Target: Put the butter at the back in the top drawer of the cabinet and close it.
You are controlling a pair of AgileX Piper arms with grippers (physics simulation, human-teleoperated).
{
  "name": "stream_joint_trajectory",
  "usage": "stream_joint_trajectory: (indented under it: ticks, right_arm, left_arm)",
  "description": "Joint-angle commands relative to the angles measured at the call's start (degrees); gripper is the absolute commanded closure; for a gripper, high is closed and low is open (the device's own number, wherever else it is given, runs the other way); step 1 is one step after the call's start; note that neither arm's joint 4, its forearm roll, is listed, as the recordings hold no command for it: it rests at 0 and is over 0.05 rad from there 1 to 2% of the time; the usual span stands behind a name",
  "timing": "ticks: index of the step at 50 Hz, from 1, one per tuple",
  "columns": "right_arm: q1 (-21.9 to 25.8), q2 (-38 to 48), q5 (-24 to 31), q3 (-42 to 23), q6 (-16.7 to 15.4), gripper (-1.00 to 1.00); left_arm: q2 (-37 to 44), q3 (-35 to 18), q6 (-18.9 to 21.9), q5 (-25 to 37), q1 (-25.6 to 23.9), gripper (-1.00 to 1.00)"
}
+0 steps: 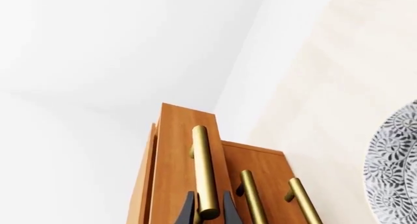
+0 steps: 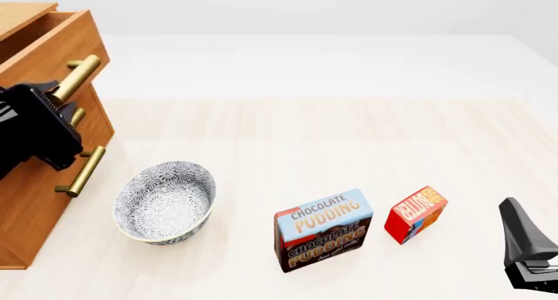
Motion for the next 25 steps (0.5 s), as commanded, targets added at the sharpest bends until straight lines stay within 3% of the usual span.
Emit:
stream_joint_trajectory:
  ticks: [1, 25]
  right_arm:
    - [0.0, 0.0, 0.0, 0.0, 0.0, -1.00]
    - [0.0, 0.0, 0.0, 0.0, 0.0, -1.00]
  left_arm:
    - [1.1, 1.7, 0.0, 1.0, -3.0, 1.00]
    - [-0.7, 2.9, 1.3, 0.6, -3.4, 1.00]
